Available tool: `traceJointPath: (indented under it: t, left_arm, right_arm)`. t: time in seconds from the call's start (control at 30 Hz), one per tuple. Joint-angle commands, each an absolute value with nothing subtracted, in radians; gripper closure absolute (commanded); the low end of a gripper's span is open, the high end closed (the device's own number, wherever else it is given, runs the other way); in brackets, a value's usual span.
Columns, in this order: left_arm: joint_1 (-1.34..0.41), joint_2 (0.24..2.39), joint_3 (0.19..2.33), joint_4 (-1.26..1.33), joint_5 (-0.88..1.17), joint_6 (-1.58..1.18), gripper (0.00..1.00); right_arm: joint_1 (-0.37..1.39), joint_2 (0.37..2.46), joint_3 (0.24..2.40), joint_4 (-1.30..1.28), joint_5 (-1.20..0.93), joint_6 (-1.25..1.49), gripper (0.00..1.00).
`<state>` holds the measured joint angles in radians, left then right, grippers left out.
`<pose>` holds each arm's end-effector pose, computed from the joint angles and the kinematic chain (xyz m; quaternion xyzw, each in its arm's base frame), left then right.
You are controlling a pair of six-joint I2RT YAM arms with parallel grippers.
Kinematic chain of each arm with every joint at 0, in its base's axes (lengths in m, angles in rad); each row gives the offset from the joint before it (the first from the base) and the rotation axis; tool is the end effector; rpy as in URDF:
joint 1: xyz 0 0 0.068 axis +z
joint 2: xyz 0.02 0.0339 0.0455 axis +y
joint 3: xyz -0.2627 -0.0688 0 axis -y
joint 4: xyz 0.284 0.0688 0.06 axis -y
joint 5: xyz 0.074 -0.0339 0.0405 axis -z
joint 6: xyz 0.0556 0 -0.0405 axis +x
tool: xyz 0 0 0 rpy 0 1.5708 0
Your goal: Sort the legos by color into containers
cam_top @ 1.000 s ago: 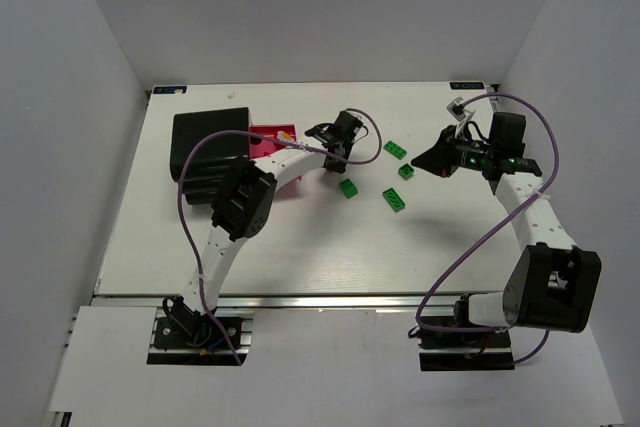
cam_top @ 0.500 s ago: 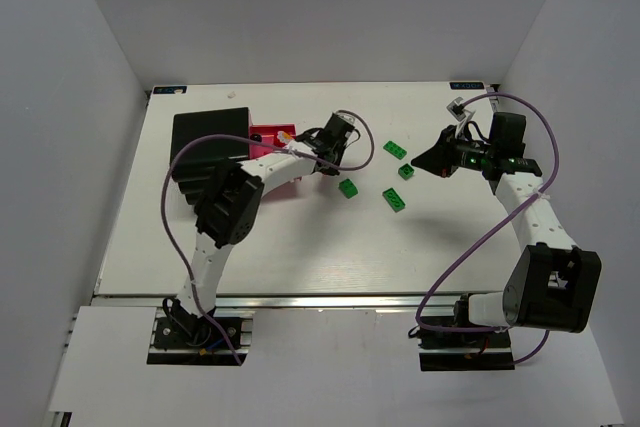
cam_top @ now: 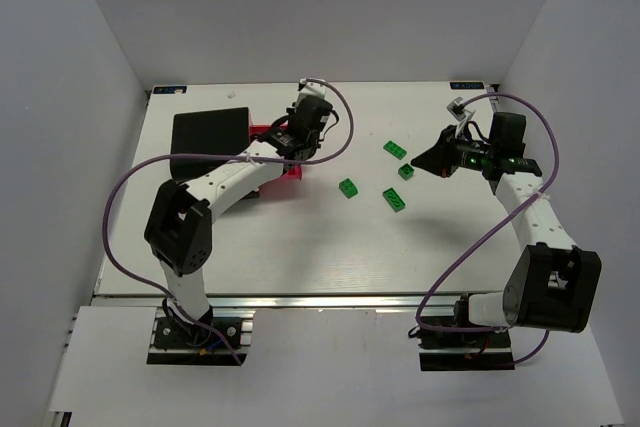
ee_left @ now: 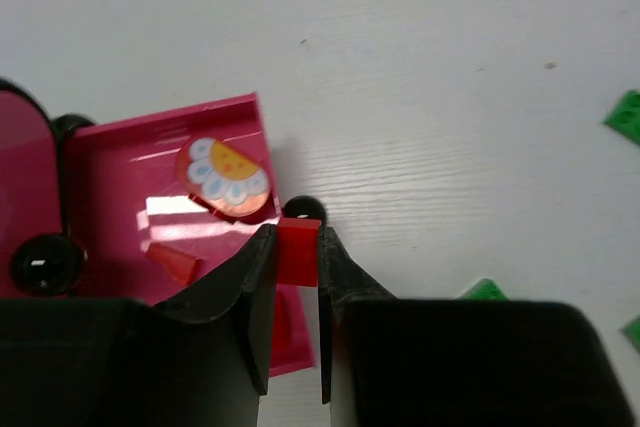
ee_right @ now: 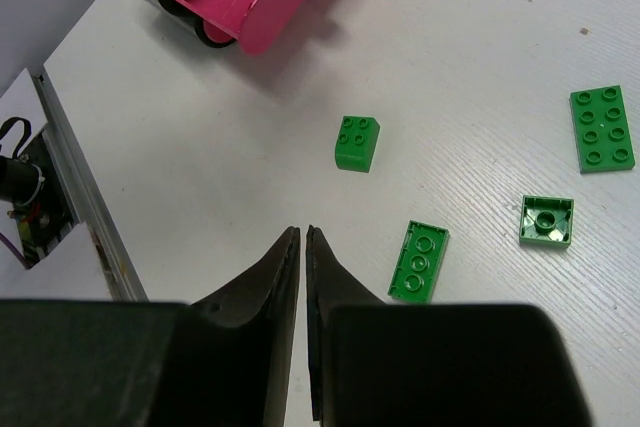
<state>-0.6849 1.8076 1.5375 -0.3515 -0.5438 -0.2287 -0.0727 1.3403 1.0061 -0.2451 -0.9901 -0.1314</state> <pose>0.3823 -0.2752 0.2801 0.0742 0.8624 0.0202 0.5004 0.3379 0.0220 0.2756 -0.2486 0.7670 0.3731 0.4590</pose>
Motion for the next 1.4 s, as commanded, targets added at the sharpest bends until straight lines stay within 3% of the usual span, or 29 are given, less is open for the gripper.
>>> traceJointPath:
  t: [0.0, 0.2, 0.23, 0.33, 0.4, 0.5, 0.6, 0.63, 0.77, 0.87, 0.93, 1.13, 1.37]
  left_arm:
    - [-0.678, 1.830, 1.528, -0.463, -0.713, -0.265, 1.00]
    - [-0.660, 1.833, 1.511, -0.483, -0.729, -0.278, 0.97]
    - [-0.660, 1.833, 1.514, -0.483, -0.718, -0.273, 0.84]
    - [-0.660, 1.845, 1.528, -0.503, -0.713, -0.275, 0.59]
    - [-0.660, 1.853, 1.543, -0.515, -0.716, -0.279, 0.55]
    - [-0.660, 1.853, 1.549, -0.529, -0.712, -0.284, 0.55]
    - [-0.660, 1.839, 1.534, -0.487, -0.660, -0.269, 0.94]
    - [-0.660, 1.821, 1.523, -0.457, -0.562, -0.249, 1.00]
    - [-0.660, 1.808, 1.488, -0.345, -0.243, -0.152, 1.00]
    - [-0.660, 1.908, 1.598, -0.422, -0.178, -0.167, 0.98]
    - [-0.660, 1.957, 1.685, -0.492, -0.196, -0.192, 0.95]
    - [-0.660, 2.106, 1.839, -0.698, -0.504, -0.320, 0.91]
    - [-0.660, 2.171, 1.914, -0.795, -0.607, -0.334, 0.91]
  right_arm:
    - [-0.078, 1.339, 1.017, -0.229, -1.006, -0.137, 0.88]
    - [-0.080, 1.345, 1.015, -0.229, -1.002, -0.137, 0.88]
    - [-0.078, 1.347, 1.015, -0.229, -1.002, -0.137, 0.88]
    - [-0.078, 1.350, 1.014, -0.229, -1.002, -0.137, 0.87]
    - [-0.078, 1.350, 1.016, -0.229, -1.002, -0.137, 0.87]
    - [-0.078, 1.356, 1.017, -0.232, -1.003, -0.137, 0.87]
    - [-0.078, 1.359, 1.019, -0.232, -1.006, -0.138, 0.87]
    - [-0.078, 1.361, 1.017, -0.233, -1.005, -0.138, 0.87]
    - [-0.080, 1.364, 1.019, -0.232, -1.006, -0.138, 0.87]
    - [-0.081, 1.365, 1.020, -0.236, -1.000, -0.140, 0.87]
    - [-0.080, 1.364, 1.020, -0.238, -0.999, -0.140, 0.87]
    - [-0.083, 1.367, 1.022, -0.241, -0.997, -0.143, 0.87]
    - [-0.081, 1.374, 1.026, -0.245, -0.999, -0.144, 0.87]
